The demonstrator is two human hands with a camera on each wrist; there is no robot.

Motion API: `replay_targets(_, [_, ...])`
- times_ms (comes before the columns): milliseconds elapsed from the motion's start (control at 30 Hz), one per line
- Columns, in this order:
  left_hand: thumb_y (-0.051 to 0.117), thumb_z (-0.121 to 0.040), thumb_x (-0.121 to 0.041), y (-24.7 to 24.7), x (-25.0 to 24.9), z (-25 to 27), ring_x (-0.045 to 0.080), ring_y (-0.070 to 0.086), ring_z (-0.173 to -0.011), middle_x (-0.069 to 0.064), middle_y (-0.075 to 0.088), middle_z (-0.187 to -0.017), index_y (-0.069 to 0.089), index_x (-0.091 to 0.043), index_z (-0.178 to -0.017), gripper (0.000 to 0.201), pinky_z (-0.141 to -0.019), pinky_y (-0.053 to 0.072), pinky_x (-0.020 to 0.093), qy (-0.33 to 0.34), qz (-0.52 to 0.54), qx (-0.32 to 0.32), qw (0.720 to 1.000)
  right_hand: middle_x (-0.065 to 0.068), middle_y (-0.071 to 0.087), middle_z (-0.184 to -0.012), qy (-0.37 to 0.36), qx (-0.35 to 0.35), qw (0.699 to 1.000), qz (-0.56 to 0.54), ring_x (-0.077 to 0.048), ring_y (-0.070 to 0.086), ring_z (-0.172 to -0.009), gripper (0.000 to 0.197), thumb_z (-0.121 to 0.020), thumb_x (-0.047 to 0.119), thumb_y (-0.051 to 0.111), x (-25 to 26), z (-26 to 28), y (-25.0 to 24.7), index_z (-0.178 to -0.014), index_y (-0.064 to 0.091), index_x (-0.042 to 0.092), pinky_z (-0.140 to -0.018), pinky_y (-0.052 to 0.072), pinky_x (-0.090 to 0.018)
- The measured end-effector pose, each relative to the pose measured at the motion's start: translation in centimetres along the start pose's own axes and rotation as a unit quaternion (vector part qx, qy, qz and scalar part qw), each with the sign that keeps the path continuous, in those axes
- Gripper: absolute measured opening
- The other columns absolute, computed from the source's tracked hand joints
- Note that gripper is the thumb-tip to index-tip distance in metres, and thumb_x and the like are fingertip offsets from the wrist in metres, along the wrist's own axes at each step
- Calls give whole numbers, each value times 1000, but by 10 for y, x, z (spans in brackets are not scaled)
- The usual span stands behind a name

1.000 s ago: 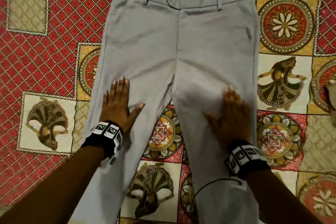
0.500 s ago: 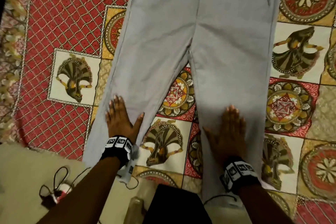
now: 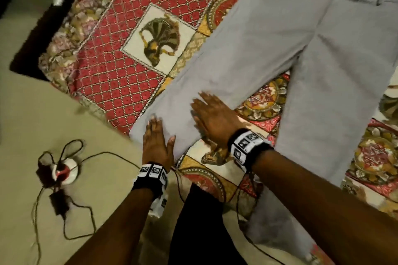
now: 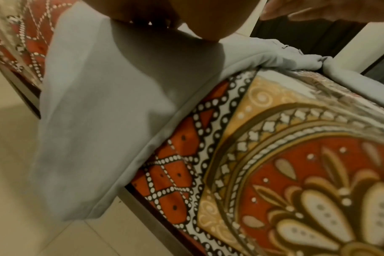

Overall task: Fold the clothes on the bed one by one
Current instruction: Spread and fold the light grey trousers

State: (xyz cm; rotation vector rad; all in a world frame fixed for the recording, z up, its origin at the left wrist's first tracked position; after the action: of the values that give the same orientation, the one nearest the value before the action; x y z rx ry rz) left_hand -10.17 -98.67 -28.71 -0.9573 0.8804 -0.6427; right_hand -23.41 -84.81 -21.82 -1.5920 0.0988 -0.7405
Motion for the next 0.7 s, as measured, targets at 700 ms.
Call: replay_targets(700, [52, -74, -78, -14, -8, -8, 33, -3, -153, 10, -8, -166, -11, -14, -157, 123, -122, 0, 53, -66, -30, 94, 993, -5, -5, -170, 230, 85, 967, 68, -23, -7, -157, 92, -97, 73, 30, -209, -7, -25, -162, -1, 16, -127, 0, -44])
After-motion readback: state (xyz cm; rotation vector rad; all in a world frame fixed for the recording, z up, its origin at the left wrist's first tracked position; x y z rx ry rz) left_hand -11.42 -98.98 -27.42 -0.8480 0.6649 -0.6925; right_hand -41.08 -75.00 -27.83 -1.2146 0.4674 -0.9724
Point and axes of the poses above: each hand's wrist, its own z-axis away from the middle knuckle, its own y-axis out of the palm, x = y × z, the point moved 10 cm from there along -z, towards the middle knuckle
